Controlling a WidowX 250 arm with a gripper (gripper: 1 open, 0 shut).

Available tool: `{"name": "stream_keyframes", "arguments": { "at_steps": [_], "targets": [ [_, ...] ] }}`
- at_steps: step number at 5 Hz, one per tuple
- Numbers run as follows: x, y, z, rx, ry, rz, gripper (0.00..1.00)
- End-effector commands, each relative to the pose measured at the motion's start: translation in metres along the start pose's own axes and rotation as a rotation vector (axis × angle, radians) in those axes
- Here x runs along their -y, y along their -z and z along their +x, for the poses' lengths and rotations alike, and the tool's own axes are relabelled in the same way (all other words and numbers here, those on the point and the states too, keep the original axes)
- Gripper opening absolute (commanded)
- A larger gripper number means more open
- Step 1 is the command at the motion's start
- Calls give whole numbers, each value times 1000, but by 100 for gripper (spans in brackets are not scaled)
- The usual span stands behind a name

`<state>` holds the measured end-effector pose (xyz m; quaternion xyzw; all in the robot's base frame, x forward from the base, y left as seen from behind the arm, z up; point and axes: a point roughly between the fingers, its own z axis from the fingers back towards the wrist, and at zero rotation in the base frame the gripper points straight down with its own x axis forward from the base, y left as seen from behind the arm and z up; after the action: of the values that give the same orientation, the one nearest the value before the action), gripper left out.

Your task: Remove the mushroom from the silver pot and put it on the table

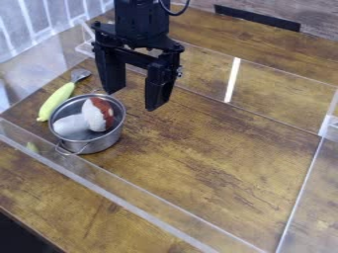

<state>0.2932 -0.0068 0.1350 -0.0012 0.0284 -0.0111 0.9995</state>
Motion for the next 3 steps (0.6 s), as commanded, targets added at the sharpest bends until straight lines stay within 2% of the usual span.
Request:
{"name": "stream_keyframes", "arguments": {
  "at_steps": [1,2,3],
  "targets": [
    [-1,11,-2,-30,-9,-1,100],
    [-23,10,-3,10,-97,6,100],
    [-53,9,-6,65,-150,5,100]
  ]
}}
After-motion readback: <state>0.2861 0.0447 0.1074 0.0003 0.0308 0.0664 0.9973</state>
